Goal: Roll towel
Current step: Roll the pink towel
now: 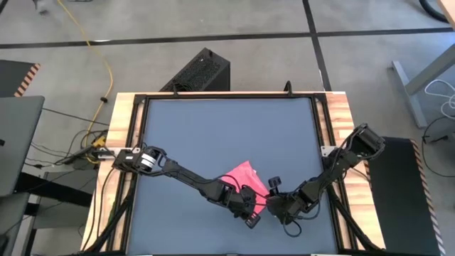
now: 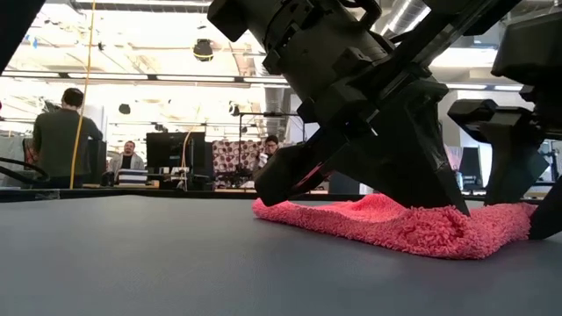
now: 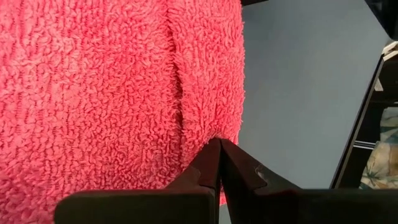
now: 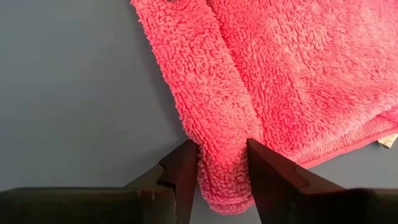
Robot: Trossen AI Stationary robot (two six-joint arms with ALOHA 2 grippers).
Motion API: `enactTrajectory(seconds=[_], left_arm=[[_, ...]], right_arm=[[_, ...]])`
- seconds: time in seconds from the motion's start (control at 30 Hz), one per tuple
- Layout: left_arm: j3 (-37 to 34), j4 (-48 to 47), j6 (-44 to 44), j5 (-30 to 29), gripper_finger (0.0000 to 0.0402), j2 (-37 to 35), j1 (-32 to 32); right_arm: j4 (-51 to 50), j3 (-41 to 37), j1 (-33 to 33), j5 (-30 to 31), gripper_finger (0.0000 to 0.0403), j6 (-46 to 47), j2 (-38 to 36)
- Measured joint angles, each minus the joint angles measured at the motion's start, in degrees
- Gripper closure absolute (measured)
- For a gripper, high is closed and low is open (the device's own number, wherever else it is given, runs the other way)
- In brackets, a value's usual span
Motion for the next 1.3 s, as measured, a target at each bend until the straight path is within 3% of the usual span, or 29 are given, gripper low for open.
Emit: enactTrajectory(seconds=[0.2,0.5,0.83,1.3], left_arm=[[0.0,0.0,-0.1,0.1,0.0402,0.0,0.0],[0.0,-0.4,-0.2,-0.9,0.0401,0.0,0.0],[0.0,-0.2,1.6,-5.7,0.0402,0.0,-0.8],[2.2,2.3,7.4,-6.5,0.0401,0.0,-2.2]], right_arm=[[-0.7,-0.1,0.1,2.0,0.0259,1.5,-1.4],[-0.9,-0.2,-1.2,-0.5,0.0379,1.6,-3.5],[-2.0,-0.1,-1.3,-3.8,0.0360,9.0,-3.6],[-2.3,-0.1,-1.3,-4.5,0.0367,9.4,-3.6]])
